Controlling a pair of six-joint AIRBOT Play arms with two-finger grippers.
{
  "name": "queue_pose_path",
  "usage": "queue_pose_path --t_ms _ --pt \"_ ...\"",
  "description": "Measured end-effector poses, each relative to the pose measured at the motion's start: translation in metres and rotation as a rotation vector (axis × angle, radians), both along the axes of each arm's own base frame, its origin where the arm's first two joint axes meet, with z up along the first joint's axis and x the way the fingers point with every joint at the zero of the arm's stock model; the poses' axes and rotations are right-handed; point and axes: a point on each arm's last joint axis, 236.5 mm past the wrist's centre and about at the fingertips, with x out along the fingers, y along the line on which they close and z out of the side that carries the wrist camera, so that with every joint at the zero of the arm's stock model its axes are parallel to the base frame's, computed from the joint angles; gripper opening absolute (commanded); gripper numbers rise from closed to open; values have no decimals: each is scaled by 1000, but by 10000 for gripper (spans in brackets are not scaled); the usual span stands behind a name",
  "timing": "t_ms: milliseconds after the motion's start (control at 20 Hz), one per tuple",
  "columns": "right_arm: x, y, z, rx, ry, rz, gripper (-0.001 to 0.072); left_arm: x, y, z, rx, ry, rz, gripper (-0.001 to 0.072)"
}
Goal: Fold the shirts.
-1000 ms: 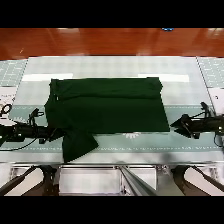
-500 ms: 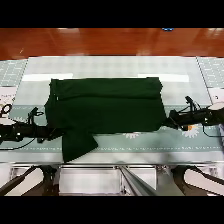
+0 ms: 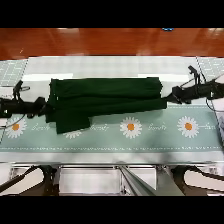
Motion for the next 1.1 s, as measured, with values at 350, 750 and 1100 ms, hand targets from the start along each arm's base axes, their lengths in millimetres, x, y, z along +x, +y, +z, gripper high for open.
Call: queue_pose_path --t_ms 350,750,1100 --pt "69 -6 -6 -27 -64 -82 22 90 9 13 11 -56 9 16" --pt "108 -7 -35 -36 -74 -121 22 160 5 -1 15 -83 -9 16" --pt "132 -7 -48 -31 -111 -157 22 176 4 -21 14 -70 0 17"
